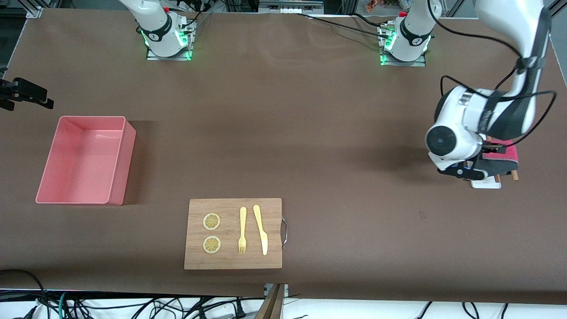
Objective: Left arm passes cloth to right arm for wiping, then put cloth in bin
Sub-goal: 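Lower the left gripper onto the grey-pink cloth and grasp it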
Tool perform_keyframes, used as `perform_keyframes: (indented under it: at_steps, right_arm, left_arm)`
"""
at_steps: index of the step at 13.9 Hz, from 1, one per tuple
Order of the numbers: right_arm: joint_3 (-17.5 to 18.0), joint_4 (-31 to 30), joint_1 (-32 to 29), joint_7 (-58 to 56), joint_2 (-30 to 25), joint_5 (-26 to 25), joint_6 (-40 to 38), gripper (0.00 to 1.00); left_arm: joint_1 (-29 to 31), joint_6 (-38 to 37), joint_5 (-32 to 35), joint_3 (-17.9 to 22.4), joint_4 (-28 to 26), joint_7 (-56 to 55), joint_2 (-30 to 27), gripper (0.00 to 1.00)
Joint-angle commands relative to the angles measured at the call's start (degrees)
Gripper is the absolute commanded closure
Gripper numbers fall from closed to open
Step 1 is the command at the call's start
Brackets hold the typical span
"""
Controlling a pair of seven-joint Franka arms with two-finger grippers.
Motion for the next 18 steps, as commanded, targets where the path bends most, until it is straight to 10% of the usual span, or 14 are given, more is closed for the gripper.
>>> perform_keyframes:
  at_steps: [1, 10, 18]
  right_arm:
    - [0.0, 1.5, 0.0, 0.4, 0.6, 0.2, -0.6, 0.01]
    - [0.0, 1.5, 0.0, 0.4, 0.6, 0.3, -0.6, 0.01]
    - [0.0, 1.5, 0.0, 0.4, 0.6, 0.3, -0.6, 0.01]
  left_arm:
    - [-0.5, 2.8, 8.6, 0.1, -7.9, -10.5, -1.5, 0.00]
    - [4.3, 5.7, 20.8, 0.2, -9.7, -19.7, 4.8, 0.00]
    - [6.0, 5.8, 25.6, 0.3, -9.8, -19.7, 5.0, 0.39]
